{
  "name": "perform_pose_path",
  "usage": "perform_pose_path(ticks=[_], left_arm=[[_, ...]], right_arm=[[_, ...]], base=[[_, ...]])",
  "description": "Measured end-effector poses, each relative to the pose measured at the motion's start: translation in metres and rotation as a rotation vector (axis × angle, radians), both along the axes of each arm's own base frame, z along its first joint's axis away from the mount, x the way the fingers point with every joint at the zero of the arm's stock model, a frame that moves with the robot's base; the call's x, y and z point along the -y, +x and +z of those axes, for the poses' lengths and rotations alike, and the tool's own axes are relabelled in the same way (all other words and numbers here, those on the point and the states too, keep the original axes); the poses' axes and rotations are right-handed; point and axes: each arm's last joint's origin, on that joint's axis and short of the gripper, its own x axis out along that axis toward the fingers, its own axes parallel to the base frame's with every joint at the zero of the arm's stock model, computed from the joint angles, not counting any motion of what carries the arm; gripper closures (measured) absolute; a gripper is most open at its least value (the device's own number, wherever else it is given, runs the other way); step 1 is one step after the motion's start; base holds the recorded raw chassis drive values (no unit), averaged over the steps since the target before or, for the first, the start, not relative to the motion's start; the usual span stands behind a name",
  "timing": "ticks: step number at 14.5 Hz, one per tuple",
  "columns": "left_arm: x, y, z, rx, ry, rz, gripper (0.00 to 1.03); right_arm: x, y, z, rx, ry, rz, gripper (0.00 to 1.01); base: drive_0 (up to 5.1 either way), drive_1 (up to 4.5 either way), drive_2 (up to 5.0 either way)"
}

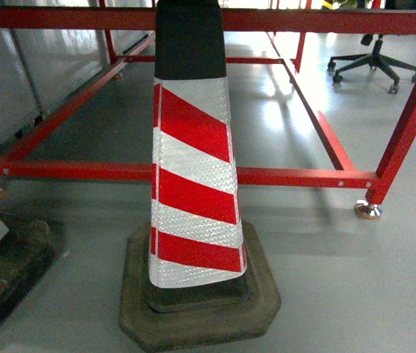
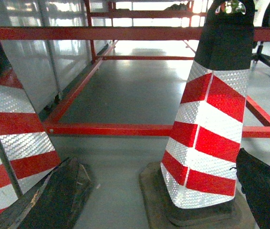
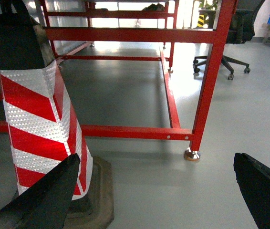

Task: Pick blue part to blue bin on bottom shelf

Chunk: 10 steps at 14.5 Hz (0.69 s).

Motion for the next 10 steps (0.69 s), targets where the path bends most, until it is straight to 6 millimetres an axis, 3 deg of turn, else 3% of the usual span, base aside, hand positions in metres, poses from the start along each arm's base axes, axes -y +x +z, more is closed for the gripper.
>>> perform_pose_path(ticks=[10], left_arm=[[0.0000, 0.0000, -0.0003, -0.003, 0.000, 0.000, 0.05]], right_arm=[[0.0000, 0.0000, -0.0001, -0.001, 0.000, 0.000, 0.03]], base=[[0.0, 0.00, 0.0]])
